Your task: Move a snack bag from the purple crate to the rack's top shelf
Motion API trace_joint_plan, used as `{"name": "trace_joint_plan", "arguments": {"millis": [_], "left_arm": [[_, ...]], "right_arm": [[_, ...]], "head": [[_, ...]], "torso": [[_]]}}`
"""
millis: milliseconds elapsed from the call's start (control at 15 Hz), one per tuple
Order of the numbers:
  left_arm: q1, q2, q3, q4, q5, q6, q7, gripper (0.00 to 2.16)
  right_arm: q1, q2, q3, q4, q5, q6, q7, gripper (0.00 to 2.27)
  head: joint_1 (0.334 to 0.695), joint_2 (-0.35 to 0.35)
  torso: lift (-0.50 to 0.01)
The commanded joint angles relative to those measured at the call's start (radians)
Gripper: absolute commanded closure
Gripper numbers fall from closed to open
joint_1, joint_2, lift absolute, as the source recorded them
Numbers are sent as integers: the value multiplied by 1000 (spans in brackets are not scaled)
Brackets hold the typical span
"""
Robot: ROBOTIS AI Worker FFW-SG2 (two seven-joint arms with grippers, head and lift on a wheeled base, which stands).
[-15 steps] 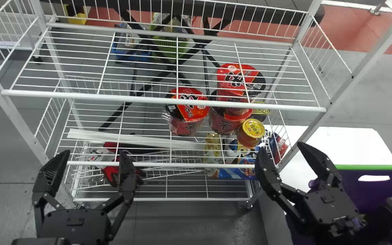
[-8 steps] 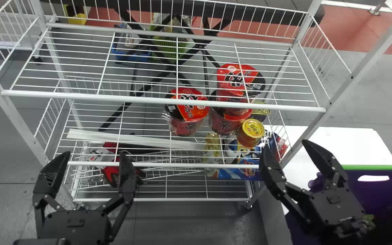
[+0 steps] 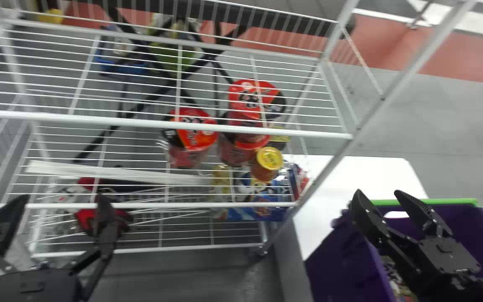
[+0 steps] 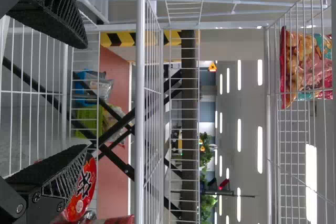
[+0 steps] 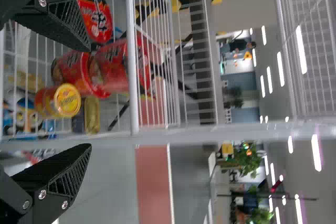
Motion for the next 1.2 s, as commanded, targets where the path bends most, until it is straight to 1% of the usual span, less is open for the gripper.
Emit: {"name": "trace_joint_plan", "arguments": {"millis": [0,133,267,333,400,533,600,733,800,933,1000,1067,1133], "left_arm": [[-20,-5,-7,30,11,-20,0,154],[-29,-5,-12,44,12,-23,0,154],[-32,-8,-12,57,12,-44,1,154],[-34,-9,-12,63,12,-44,1,154],[-35,-11,-12,69,12,-48,1,154],[-39,-12,-10,80,14,-48,1,154],[-40,-14,-10,83,17,-48,1,154],[-46,-15,-12,87,20,-41,1,154],[-48,-15,-12,89,20,-38,0,154],[-49,-14,-15,89,20,-32,0,154],[-49,-14,-15,87,20,-32,0,154],[-49,-12,-15,86,20,-29,0,154],[-49,-11,-13,84,20,-29,-8,154]], "right_arm": [[10,21,-137,15,-71,44,3,188],[10,38,-232,46,-85,59,3,188],[-8,44,-301,89,-83,96,5,191],[-28,48,-338,117,-85,124,20,191],[-60,54,-381,141,-82,164,52,191],[-161,54,-511,204,-63,329,146,191],[-233,54,-580,216,-40,427,213,191],[-413,54,-729,229,69,704,368,191],[-454,54,-770,235,98,802,423,191],[-460,54,-798,252,151,851,514,191],[-460,33,-804,270,178,872,554,191],[-460,6,-819,301,210,885,618,191],[-465,-28,-845,354,240,882,718,191]], "head": [[695,-350],[695,-350],[695,-350],[695,-350],[695,-350],[695,-350],[695,-350],[695,-350],[695,-350],[695,-350],[695,-350],[695,-350],[695,-350]], "torso": [[-457],[-457],[-457],[-457],[-457],[-457],[-457],[-457],[-457],[-457],[-457],[-457],[-457]]}}
